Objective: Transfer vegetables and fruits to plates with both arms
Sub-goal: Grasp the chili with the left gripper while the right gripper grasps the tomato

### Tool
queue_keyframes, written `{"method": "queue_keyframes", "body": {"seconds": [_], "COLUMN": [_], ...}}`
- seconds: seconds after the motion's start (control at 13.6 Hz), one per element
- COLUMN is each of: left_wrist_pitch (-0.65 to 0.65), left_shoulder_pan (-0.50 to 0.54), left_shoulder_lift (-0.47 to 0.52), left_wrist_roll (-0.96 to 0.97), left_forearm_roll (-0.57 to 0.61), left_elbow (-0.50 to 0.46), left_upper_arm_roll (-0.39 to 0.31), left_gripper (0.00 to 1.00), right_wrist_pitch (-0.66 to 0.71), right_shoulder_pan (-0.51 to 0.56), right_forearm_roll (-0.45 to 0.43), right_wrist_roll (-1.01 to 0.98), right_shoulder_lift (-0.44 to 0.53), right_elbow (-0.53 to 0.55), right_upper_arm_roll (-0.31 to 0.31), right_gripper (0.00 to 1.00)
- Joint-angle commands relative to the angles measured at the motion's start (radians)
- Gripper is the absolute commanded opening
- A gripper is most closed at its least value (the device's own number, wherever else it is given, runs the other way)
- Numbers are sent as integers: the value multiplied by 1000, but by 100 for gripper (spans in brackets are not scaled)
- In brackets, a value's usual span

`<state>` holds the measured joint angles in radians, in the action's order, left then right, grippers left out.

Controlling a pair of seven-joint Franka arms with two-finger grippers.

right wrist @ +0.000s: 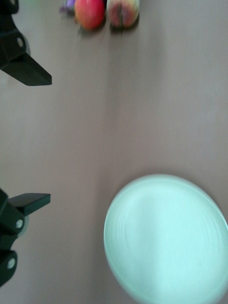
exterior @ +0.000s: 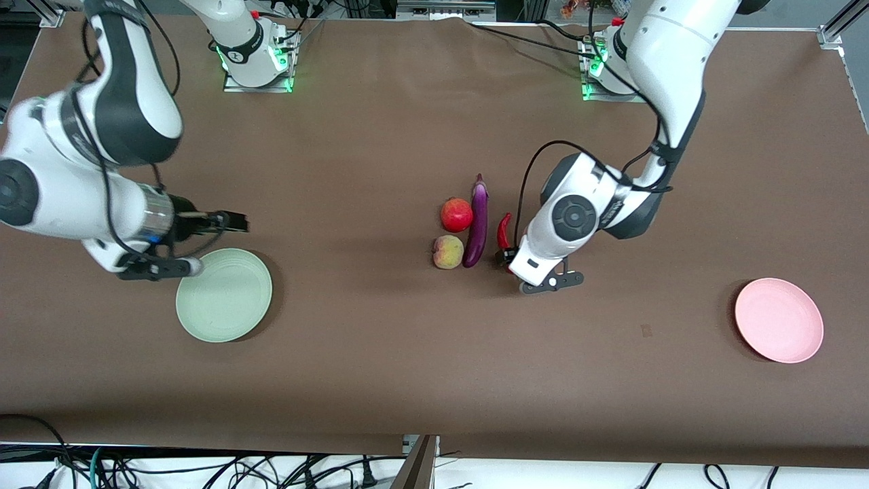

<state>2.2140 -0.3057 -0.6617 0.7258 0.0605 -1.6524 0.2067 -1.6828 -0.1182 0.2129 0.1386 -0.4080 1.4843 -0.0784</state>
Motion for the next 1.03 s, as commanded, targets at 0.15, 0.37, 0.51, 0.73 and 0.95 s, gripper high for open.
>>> {"method": "queue_keyframes", "body": {"seconds": [0.15, 0.37, 0.51, 0.73, 0.95], "left_wrist_pitch": [59, 93, 93, 50, -112], "left_shoulder_pan": [-56, -56, -52, -38, 6], "left_shoulder_lift": [-67, -85, -85, -50, 49], "left_wrist_roll": [32, 32, 32, 29, -23], "left_forearm_roll": [33, 33, 33, 33, 33], "left_elbow": [6, 6, 8, 11, 26], "left_upper_arm_roll": [-12, -15, -13, -19, -41], "left_gripper": [89, 32, 25, 25, 23], "right_wrist_pitch": [-139, -221, -271, -342, -403], "right_shoulder_pan": [-161, -245, -290, -351, -403], "right_forearm_roll": [85, 85, 85, 83, 74], "right_wrist_roll": [211, 300, 364, 438, 499], "right_shoulder_lift": [-97, -140, -164, -193, -222], "right_elbow": [-27, -24, -24, -22, -21], "right_upper_arm_roll": [3, 3, 3, 5, 5], "right_gripper": [100, 100, 100, 100, 100]}}
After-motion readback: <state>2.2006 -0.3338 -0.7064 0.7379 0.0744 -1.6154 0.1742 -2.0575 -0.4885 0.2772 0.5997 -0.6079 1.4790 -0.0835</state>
